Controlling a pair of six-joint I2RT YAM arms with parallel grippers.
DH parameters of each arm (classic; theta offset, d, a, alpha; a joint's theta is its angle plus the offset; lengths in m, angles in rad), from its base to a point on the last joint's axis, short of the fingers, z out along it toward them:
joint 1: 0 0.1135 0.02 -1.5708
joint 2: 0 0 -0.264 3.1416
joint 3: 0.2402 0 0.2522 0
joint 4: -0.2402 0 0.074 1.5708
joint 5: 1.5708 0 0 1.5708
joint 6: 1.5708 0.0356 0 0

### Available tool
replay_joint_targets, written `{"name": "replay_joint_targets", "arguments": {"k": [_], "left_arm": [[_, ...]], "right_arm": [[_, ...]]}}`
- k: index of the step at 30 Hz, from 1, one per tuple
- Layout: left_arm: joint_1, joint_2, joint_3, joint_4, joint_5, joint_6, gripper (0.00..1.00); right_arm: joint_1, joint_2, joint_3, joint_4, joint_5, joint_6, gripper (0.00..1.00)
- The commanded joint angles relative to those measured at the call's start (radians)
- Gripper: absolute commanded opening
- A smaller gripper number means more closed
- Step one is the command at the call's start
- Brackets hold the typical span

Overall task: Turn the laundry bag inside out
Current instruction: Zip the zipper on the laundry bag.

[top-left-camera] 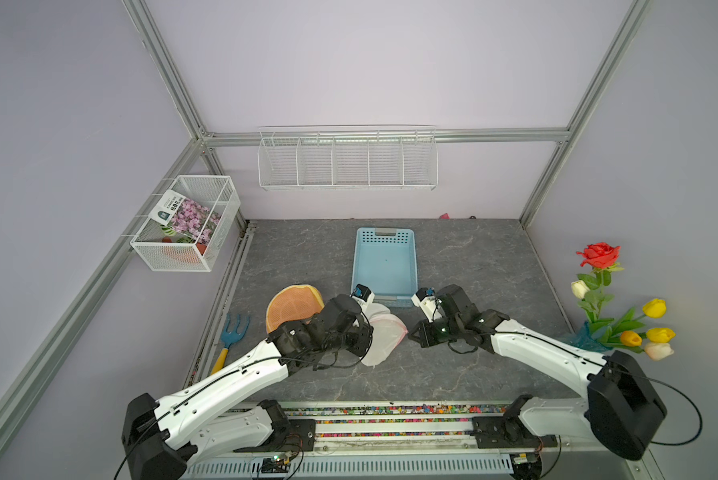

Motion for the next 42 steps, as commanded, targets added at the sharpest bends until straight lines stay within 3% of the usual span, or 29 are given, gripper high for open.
{"name": "replay_joint_targets", "arguments": {"k": [1, 5, 7, 11, 14, 18, 22, 27, 29, 35, 42], "left_arm": [[0.010, 0.012, -0.055, 0.122, 0.077, -0.076, 0.00], [0.008, 0.086, -0.061, 0.053, 0.109, -0.198, 0.53], [0.008, 0.064, -0.063, 0.013, 0.109, -0.242, 0.65], [0.008, -0.057, 0.013, -0.213, -0.047, -0.282, 0.73], [0.008, -0.158, 0.052, -0.261, -0.107, -0.258, 0.76], [0.009, -0.198, 0.042, -0.119, -0.069, -0.142, 0.79], [0.059, -0.092, 0.039, 0.069, 0.021, -0.056, 0.84], [0.243, 0.116, 0.059, 0.222, 0.210, -0.060, 0.87], [0.269, 0.178, 0.082, 0.226, 0.239, -0.044, 0.86], [0.263, 0.289, 0.105, 0.205, 0.424, 0.000, 0.80], [0.199, 0.287, 0.097, 0.105, 0.380, 0.055, 0.68]], "right_arm": [[0.004, 0.000, -0.010, 0.008, 0.018, -0.009, 0.00], [0.003, 0.038, 0.080, -0.070, 0.063, -0.079, 0.00], [0.003, 0.061, 0.105, -0.088, 0.062, -0.101, 0.00], [0.004, 0.079, 0.125, -0.096, 0.055, -0.126, 0.00], [0.004, 0.083, 0.129, -0.085, 0.032, -0.144, 0.00], [0.009, 0.079, 0.141, -0.085, 0.005, -0.179, 0.00], [0.023, 0.075, 0.170, -0.113, 0.000, -0.220, 0.00], [0.030, 0.077, 0.204, -0.138, -0.014, -0.240, 0.00], [0.029, 0.077, 0.209, -0.136, -0.014, -0.237, 0.00], [0.031, 0.083, 0.201, -0.114, -0.016, -0.213, 0.00], [0.030, 0.100, 0.206, -0.095, -0.016, -0.196, 0.00]]}}
